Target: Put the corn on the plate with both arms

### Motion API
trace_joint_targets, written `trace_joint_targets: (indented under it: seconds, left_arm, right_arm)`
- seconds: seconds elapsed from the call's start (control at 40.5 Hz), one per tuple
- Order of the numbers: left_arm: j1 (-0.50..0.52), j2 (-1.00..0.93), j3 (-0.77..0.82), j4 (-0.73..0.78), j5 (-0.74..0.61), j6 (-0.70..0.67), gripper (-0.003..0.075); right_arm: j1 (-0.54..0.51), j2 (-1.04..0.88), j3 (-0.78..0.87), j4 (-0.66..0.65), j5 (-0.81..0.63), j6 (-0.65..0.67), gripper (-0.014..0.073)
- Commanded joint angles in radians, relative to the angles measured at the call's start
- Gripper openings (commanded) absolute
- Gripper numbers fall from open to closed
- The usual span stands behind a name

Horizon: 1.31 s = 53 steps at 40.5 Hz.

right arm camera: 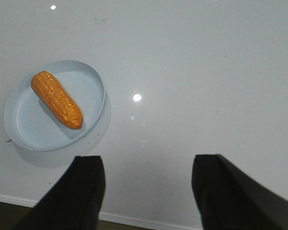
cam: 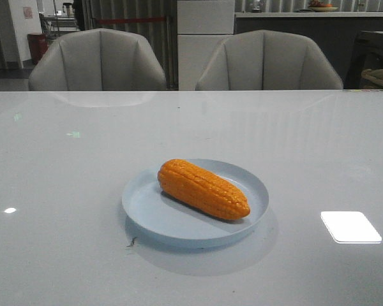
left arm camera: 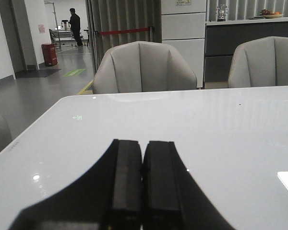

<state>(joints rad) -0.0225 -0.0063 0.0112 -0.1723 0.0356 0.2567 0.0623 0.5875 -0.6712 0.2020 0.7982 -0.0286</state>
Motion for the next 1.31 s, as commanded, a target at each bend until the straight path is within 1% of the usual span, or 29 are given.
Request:
trace_joint_targets:
  seconds: [0.0, 0.544, 0.643, 0.692, 0.766, 0.915, 1.063, 1.162, 1.286]
  left_arm:
    - [0.001, -0.021, 0.037, -0.002, -0.074, -0.001, 0.0093]
    - [0.001, -0.021, 0.037, -0.002, -0.074, -0.001, 0.0093]
    - [0.001, -0.021, 0.037, -0.002, -0.074, -0.001, 0.0093]
    - [0.001, -0.021, 0.037, -0.002, -0.074, -0.001, 0.0093]
    - [0.001, -0.021, 0.037, -0.002, -0.074, -0.001, 0.0093]
    - [0.001, -0.021, 0.037, -0.002, -0.074, -0.001, 0.0093]
    - [0.001, -0.021, 0.037, -0.002, -0.074, -0.001, 0.0093]
    - [0.001, -0.021, 0.037, -0.002, -0.074, -0.001, 0.0093]
    - [0.001, -0.021, 0.037, -0.002, -0.074, -0.001, 0.0093]
  right_arm:
    - [-0.009, 0.001, -0.026, 0.011, -0.072, -0.003, 0.0508]
    - [-0.009, 0.001, -0.026, 0.011, -0.073, -0.003, 0.0508]
    - [-0.008, -0.024, -0.026, 0.011, -0.072, -0.003, 0.0498]
    - [-0.006, -0.046, -0.025, 0.011, -0.074, -0.003, 0.0469]
    - [-0.006, -0.09, -0.025, 0.011, -0.089, -0.003, 0.0398]
    - [-0.006, -0.198, -0.025, 0.01, -0.111, -0.003, 0.0216]
    - [-0.006, -0.295, -0.024, 0.009, -0.111, -0.003, 0.0053]
    - [-0.006, -0.351, -0.016, 0.001, -0.123, -0.003, 0.0057]
    - [-0.006, -0.441, 0.04, 0.001, -0.214, -0.003, 0.0057]
